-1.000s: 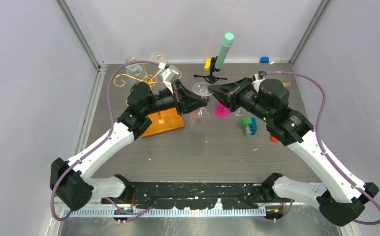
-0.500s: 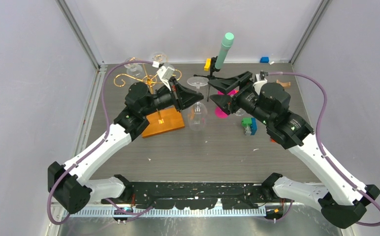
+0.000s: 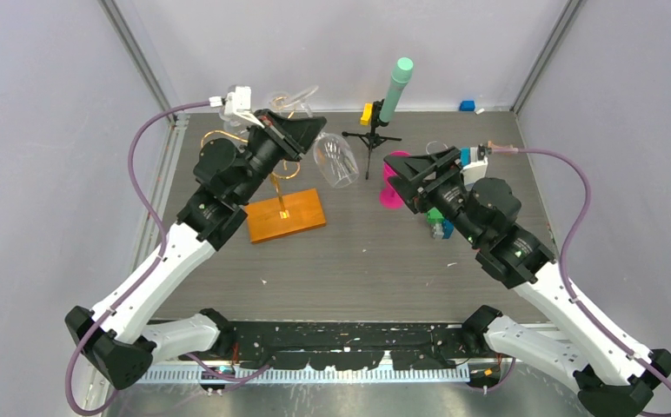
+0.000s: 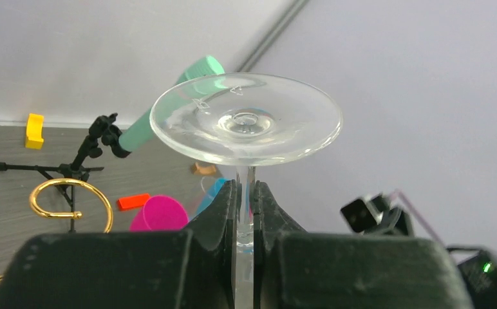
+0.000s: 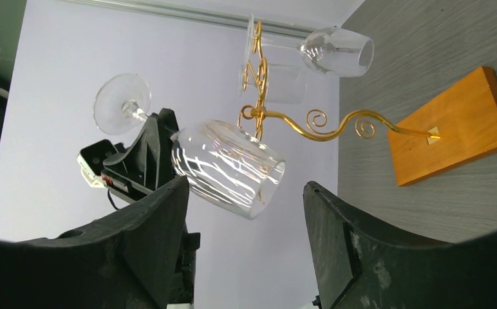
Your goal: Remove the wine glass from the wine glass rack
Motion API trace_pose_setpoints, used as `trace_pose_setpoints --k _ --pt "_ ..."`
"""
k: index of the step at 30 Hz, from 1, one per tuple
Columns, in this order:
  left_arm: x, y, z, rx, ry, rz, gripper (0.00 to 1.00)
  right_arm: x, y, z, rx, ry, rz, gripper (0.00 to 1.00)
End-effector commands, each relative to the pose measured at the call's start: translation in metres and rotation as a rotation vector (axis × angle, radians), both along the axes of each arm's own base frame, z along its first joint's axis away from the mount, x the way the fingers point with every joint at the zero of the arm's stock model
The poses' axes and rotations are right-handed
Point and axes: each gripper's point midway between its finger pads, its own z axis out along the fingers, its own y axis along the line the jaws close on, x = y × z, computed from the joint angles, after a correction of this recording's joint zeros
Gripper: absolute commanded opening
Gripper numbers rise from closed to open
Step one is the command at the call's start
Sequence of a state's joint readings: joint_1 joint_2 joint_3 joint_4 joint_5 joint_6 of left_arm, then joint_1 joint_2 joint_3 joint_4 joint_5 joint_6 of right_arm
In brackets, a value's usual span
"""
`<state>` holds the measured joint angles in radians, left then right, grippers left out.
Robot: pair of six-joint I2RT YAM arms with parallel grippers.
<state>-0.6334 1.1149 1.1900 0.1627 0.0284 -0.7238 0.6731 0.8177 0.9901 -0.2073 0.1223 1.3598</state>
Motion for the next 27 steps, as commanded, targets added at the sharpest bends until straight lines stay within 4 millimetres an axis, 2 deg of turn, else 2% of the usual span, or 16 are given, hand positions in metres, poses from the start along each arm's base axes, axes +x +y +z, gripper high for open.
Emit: trace_pose_setpoints --k 1,7,21,25,27 --pt "0.004 0.022 0.04 -0.261 0.056 0.08 0.0 -0.008 0.01 0.044 0.112 -0.176 0.066 0.7" --pt "0.006 0.022 0.043 -0.397 0.091 0.056 0.0 -0.026 0.036 0.072 0.184 -0.296 0.233 0.71" --pt "0.004 0.023 0.044 -0.509 0.111 0.024 0.0 -0.023 0.059 0.069 0.206 -0.272 0.302 0.71" --pt "0.003 0.022 0.04 -0.535 0.142 0.006 0.0 -0.024 0.062 0.08 0.22 -0.326 0.315 0.67" --pt "0.002 0.022 0.038 -0.548 0.151 -0.001 0.0 -0.024 0.064 0.085 0.23 -0.347 0.322 0.61"
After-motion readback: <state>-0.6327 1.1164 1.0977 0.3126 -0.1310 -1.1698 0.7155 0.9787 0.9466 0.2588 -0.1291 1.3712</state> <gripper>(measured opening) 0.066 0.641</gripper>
